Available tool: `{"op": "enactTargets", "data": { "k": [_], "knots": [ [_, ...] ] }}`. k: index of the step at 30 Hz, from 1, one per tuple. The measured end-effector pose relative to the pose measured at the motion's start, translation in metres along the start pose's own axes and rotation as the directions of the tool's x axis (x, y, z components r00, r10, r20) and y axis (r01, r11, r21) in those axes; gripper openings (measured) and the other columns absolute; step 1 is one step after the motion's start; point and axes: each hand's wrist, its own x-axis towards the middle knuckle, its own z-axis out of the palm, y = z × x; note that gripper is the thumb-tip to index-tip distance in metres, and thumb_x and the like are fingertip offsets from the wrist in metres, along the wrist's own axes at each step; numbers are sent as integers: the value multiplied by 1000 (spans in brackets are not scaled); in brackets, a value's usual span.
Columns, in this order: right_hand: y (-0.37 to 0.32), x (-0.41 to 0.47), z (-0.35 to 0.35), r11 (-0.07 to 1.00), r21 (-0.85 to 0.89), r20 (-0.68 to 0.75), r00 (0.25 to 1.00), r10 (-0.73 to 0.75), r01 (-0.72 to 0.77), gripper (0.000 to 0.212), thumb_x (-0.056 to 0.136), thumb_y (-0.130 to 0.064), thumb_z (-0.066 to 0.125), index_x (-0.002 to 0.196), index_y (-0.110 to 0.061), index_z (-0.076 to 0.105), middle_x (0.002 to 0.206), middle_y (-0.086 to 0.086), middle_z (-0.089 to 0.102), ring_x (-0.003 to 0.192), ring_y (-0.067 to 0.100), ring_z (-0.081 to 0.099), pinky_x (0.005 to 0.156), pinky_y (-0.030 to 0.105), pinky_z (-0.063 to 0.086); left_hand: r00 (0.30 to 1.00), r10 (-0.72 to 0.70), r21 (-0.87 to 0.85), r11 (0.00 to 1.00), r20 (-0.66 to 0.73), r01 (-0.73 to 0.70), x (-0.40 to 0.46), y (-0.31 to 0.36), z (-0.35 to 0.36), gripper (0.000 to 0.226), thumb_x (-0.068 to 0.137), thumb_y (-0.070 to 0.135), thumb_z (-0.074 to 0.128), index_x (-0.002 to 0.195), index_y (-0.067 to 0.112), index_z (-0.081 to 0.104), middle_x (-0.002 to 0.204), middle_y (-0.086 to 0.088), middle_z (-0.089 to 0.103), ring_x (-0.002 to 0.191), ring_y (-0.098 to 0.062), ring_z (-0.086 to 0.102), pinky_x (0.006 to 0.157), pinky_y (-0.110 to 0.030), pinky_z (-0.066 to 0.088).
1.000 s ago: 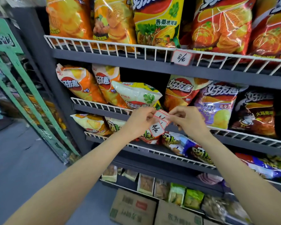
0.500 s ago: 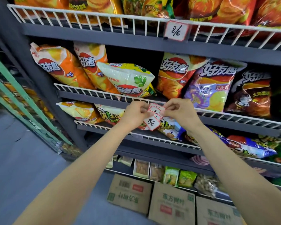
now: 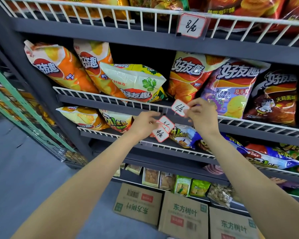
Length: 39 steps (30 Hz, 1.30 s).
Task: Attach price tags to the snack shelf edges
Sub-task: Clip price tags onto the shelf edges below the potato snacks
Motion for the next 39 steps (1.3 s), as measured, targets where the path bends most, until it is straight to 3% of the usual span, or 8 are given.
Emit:
{"op": "enactTargets", "data": {
  "k": [3, 7, 13, 17, 20, 29, 34, 39],
  "knots": [
    [-1, 3, 2, 970, -201, 28, 991, -133, 136, 23, 84, 0, 61, 103, -12, 58, 71, -7, 59, 72, 16, 62, 70, 34, 54, 999, -15, 35, 999, 46, 13, 7, 5, 2, 61, 91, 7, 55, 145, 11, 28, 117, -13, 66, 110, -24, 58, 89, -30, 42],
    [2, 8, 7, 839, -427, 96, 939, -330, 338, 20, 88, -3, 53, 104, -11, 63, 85, 8, 69, 75, 23, 63, 69, 40, 54, 999, -45, -9, 999, 29, 45, 12, 7, 1, 57, 90, 6, 56, 142, 8, 35, 121, -16, 62, 114, -25, 57, 96, -30, 42],
    [-2, 12, 5, 653, -648, 129, 902, -413, 392, 20, 94, -17, 48, 107, -15, 64, 89, 11, 66, 81, 29, 59, 59, 31, 41, 990, -90, -137, 985, 113, 105, 16, 10, 1, 62, 88, 8, 61, 143, 7, 32, 125, -17, 59, 114, -25, 57, 103, -37, 42],
    [-4, 15, 4, 613, -685, 154, 901, -405, 393, 22, 95, -19, 47, 109, -16, 64, 88, 14, 61, 79, 32, 58, 57, 30, 34, 979, -101, -161, 978, 177, 130, 15, 9, 3, 65, 88, 8, 61, 145, 14, 29, 122, -14, 62, 102, -17, 58, 91, -29, 44],
    [-4, 16, 5, 592, -700, 167, 898, -408, 399, 20, 95, -20, 49, 107, -17, 64, 88, 13, 61, 80, 31, 58, 56, 29, 32, 977, -101, -187, 973, 186, 136, 15, 5, 2, 66, 87, 5, 61, 145, 15, 30, 116, -16, 65, 103, -22, 60, 100, -38, 45],
    [0, 21, 11, 576, -657, 172, 841, -514, 486, 18, 91, -12, 55, 99, -9, 70, 99, 9, 61, 90, 27, 58, 57, 32, 47, 979, -86, -63, 993, 184, 99, 8, -9, 0, 68, 88, 8, 61, 143, 34, 32, 102, -12, 68, 97, -19, 64, 89, -28, 47],
    [2, 23, 18, 484, -684, 224, 789, -573, 546, 18, 74, 2, 70, 90, -6, 70, 83, 11, 60, 79, 30, 59, 45, 32, 47, 979, -75, 37, 997, 189, 69, 11, -13, -3, 69, 89, 8, 60, 142, 40, 29, 99, -11, 70, 101, -24, 65, 80, -33, 45],
    [0, 21, 17, 458, -698, 239, 782, -575, 550, 15, 79, 0, 67, 92, -5, 70, 85, 13, 60, 81, 31, 58, 48, 33, 47, 978, -80, 47, 996, 194, 73, 11, -13, -4, 68, 89, 7, 60, 142, 38, 31, 98, -13, 70, 102, -25, 65, 88, -40, 46]
  ]
}}
